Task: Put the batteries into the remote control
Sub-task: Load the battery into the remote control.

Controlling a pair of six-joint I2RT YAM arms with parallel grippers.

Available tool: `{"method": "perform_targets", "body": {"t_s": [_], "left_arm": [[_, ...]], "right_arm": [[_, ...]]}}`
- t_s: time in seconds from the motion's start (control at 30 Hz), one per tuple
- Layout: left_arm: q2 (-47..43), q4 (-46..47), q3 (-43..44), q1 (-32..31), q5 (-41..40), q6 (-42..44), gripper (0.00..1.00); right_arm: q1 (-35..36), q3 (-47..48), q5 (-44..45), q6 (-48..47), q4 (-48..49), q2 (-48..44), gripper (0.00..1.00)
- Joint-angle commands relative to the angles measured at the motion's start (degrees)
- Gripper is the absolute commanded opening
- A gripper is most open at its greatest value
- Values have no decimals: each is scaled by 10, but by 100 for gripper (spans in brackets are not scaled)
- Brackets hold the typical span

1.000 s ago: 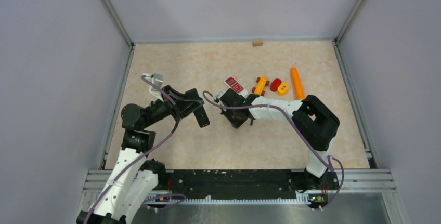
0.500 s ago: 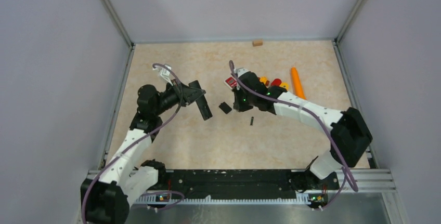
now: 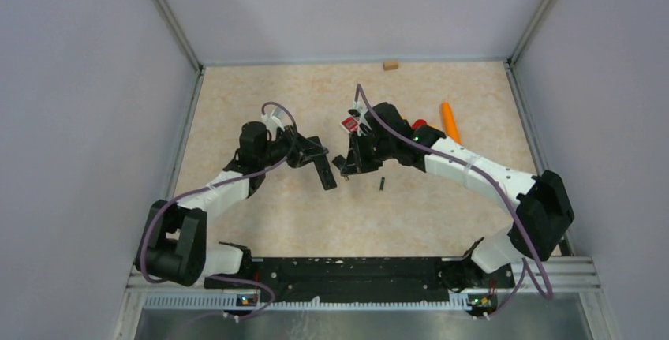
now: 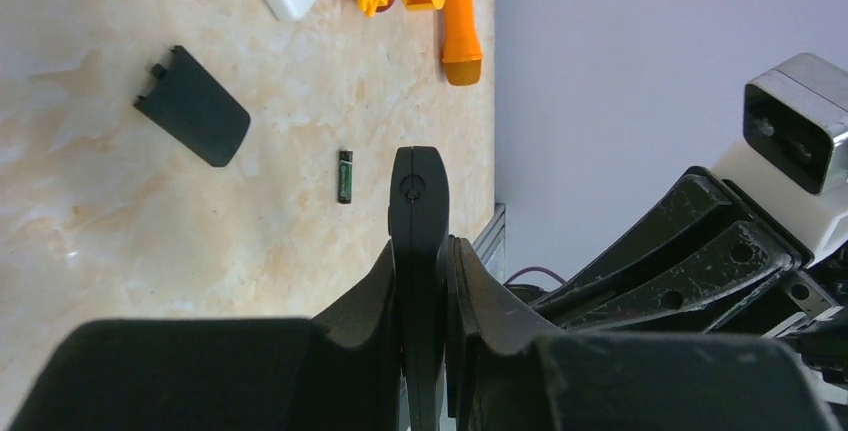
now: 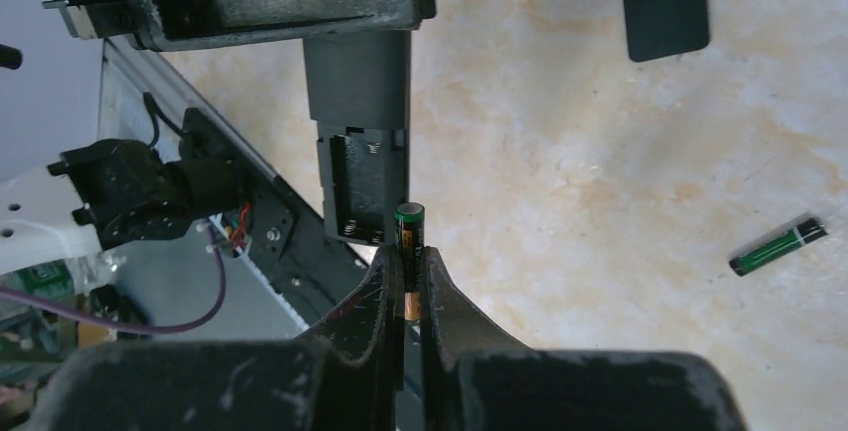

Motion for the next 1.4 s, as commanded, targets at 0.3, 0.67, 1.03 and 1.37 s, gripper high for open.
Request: {"method": "perform_targets", "body": {"t_s": [0.3,0.67,1.03,1.37], "left_arm": [[4,78,7,-18,-11,-25,0],[-5,69,6,-19,-17,-30,0],[-6,46,12,-19,-17,-28,0],[-7,27,20,-19,-16,-28,0]], "right_arm": [[17,48,-68,37,17,31,0],[26,49,-48,35,12,40,9],[25,47,-39,40,29,44,21],[26,51,-38,41,35,58,11]]}}
